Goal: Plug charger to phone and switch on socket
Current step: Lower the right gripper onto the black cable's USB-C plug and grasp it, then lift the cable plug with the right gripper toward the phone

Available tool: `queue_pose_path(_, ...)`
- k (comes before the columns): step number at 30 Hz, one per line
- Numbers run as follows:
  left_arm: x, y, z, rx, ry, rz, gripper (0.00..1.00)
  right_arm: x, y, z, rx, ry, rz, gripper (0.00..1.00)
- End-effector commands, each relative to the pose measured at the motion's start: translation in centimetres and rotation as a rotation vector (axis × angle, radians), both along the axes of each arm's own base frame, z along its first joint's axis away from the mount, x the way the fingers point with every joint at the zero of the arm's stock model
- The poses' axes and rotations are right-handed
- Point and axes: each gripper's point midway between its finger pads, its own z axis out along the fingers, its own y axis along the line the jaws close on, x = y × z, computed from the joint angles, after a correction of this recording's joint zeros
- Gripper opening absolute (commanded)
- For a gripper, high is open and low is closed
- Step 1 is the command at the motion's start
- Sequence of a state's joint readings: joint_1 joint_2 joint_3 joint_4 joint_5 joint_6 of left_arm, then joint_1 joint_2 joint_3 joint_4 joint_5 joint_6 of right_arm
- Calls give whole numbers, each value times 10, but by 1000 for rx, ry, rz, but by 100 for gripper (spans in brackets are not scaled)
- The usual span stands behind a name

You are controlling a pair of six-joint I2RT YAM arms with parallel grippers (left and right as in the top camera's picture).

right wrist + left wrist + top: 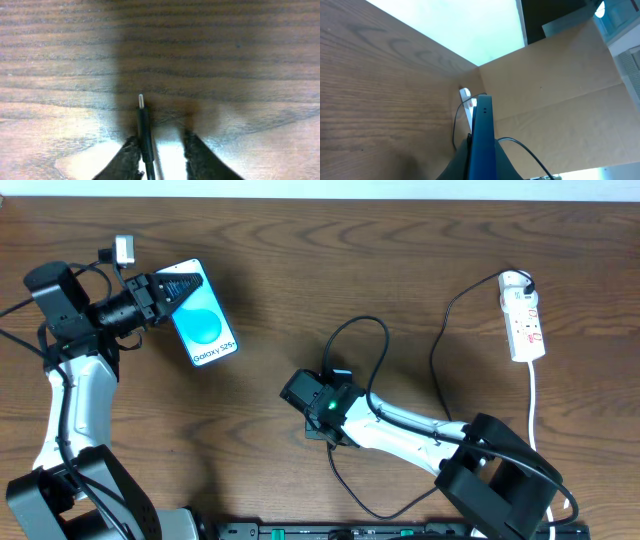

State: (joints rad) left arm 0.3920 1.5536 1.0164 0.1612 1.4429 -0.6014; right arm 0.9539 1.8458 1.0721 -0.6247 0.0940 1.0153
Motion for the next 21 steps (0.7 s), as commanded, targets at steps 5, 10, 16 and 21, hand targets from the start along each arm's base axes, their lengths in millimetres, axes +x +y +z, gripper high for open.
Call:
queue_pose_path(5, -5, -3, 20, 10, -64, -34, 7, -13, -5, -13, -11, 63, -2, 1)
queue_pose_path(10, -5, -3, 20, 10, -64, -34, 7, -4, -12, -12, -8, 61, -36, 1)
queue_pose_path(16, -5, -3, 20, 10, -63, -34, 7, 22, -9, 3, 112, 113, -21, 1)
queue_pose_path(21, -5, -3, 20, 10, -64, -34, 7, 50, 11, 39, 371, 177, 80, 1)
